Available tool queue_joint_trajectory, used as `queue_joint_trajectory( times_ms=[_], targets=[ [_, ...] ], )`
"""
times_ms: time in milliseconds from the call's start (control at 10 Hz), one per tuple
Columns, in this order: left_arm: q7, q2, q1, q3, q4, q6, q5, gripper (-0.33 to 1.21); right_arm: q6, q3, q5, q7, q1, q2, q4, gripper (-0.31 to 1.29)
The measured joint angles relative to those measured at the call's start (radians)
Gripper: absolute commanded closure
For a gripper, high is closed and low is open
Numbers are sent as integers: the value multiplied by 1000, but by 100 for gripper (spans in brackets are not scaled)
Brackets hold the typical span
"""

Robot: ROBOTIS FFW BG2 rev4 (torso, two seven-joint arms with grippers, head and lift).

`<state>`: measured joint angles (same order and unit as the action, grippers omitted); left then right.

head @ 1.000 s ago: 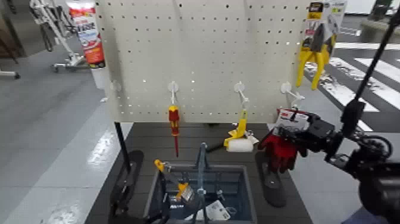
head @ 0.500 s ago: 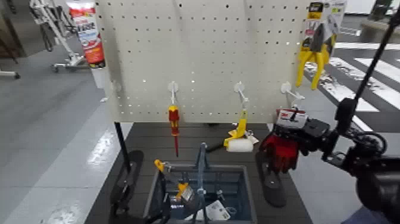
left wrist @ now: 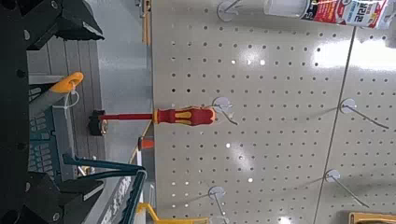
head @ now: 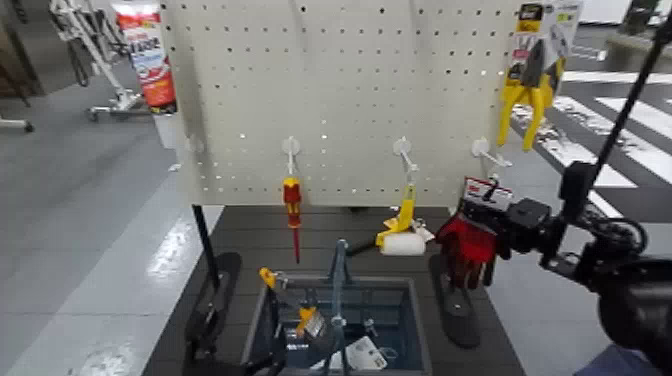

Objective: Put the red colored gloves into the crate.

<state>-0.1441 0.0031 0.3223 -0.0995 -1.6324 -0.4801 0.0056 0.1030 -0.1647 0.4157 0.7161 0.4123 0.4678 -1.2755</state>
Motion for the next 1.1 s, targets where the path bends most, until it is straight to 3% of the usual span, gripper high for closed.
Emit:
queue_joint_trajectory(
  times_ms=[700, 1100],
  targets=[
    [0, 0, 1, 1, -1, 1, 0, 17, -4, 1, -2, 9, -1, 8, -17, 112],
    [0, 0, 2, 0, -1, 2, 1, 17, 50, 56, -15, 5, -52, 21, -148, 112]
  ],
)
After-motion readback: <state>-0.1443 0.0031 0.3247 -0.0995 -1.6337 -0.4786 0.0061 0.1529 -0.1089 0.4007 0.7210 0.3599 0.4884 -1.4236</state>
